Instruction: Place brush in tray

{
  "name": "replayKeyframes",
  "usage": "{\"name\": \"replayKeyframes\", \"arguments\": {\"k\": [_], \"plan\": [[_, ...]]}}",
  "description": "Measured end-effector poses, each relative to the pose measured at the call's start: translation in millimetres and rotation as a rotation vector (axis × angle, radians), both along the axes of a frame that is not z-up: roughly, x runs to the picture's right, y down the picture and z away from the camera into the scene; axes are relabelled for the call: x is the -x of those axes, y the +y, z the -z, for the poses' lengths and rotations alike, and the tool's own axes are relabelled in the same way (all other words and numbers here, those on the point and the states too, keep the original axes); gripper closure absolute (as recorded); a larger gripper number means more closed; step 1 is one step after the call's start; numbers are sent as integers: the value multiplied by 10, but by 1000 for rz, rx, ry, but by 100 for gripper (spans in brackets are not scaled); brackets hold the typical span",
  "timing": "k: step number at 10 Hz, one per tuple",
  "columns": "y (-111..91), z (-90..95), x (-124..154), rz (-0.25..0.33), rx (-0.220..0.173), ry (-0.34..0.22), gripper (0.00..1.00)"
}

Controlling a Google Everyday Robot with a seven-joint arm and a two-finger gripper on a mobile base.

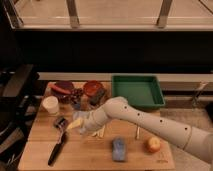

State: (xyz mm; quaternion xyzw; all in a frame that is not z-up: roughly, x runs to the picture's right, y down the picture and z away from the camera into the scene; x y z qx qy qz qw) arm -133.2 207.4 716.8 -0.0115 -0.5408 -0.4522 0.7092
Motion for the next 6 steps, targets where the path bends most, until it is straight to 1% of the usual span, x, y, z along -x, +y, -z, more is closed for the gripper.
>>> {"name": "replayKeyframes", "arguments": {"k": [6], "plan": [[0, 0, 0, 0, 0, 0, 38]]}}
